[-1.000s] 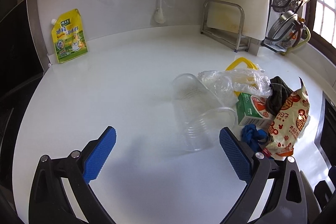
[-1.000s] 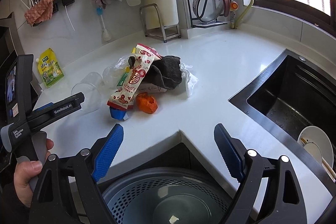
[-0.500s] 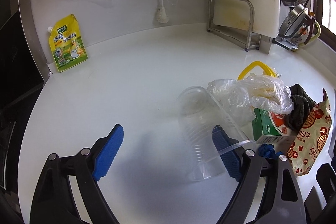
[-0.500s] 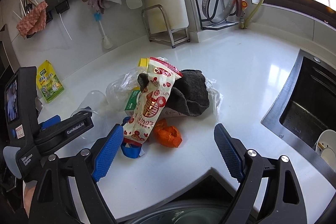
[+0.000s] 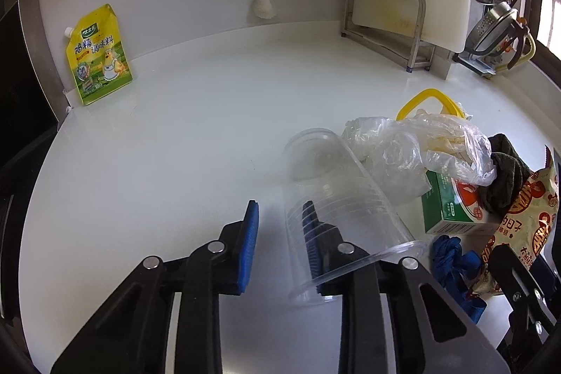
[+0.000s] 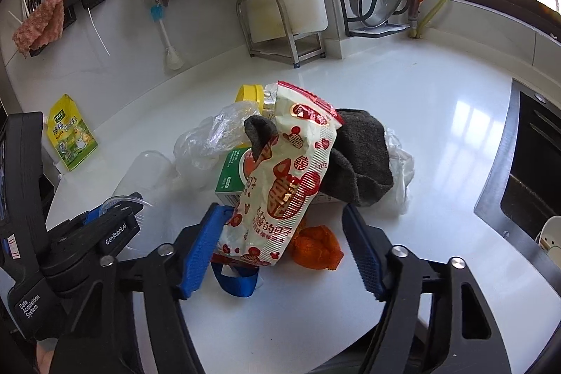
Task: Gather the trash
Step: 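Carry the cup and wrapper over the grey trash basket with both tools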
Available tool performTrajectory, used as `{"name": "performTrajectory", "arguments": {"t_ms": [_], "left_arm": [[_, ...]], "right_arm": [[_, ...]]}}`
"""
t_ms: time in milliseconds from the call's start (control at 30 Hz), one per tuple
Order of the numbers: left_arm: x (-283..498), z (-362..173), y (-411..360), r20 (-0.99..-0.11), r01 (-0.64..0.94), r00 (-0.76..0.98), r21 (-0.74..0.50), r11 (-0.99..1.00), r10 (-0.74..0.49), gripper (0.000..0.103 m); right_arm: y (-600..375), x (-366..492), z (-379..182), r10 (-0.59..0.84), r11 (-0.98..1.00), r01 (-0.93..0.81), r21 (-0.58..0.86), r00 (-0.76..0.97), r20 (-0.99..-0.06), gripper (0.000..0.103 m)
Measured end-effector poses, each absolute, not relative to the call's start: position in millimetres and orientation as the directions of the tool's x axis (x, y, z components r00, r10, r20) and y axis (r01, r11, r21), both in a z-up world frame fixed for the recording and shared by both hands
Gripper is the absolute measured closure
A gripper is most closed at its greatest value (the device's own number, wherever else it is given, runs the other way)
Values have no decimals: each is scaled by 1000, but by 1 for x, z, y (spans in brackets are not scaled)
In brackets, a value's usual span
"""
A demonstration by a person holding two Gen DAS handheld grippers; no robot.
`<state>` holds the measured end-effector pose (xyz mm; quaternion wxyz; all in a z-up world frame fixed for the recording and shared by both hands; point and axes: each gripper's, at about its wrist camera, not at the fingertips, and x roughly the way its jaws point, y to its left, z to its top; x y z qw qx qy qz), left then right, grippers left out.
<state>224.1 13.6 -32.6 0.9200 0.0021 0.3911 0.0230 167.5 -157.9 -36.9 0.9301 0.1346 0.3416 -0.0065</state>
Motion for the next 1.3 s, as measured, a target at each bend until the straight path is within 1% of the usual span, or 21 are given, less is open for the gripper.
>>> {"name": "performTrajectory", "arguments": {"t_ms": [33,67,133,233,333,533,633,733,967,1300], "left_arm": [[224,-33,14,-720,-38,693,17,999,39,85],[224,-33,14,-719,-35,694,14,999,34,87],[223,-32,13,-717,-29,697,9,1000,26,95],[218,-29,13,-699,-24,714,4,1000,20,97],[212,-24,13,-687,-18,727,12,1000,21,98],[195,-14,21,-671,-15,741,-9,1000,5,98],[180,-5,25,-658,-13,753,-18,1000,-2,98],[158,5,27,-643,-2,766,-22,1000,-13,98],[96,10,18,-637,75,766,-42,996,-84,98],[16,-13,-19,-662,208,730,-27,978,-173,98]], "right_arm": [[-157,168,-37,80,964,104,247,767,-636,56],[-157,167,-37,82,964,100,247,770,-633,59],[-156,166,-36,95,964,86,250,772,-629,77],[-156,160,-34,94,967,76,242,779,-620,82],[-160,154,-30,114,965,56,256,791,-602,83],[-165,137,-16,131,960,34,277,820,-557,84],[-167,122,-5,132,961,23,275,838,-529,84],[-173,101,2,132,961,21,277,843,-521,84],[-188,40,-7,133,962,29,271,818,-560,84],[-210,-41,-40,104,965,75,252,769,-630,84]]}}
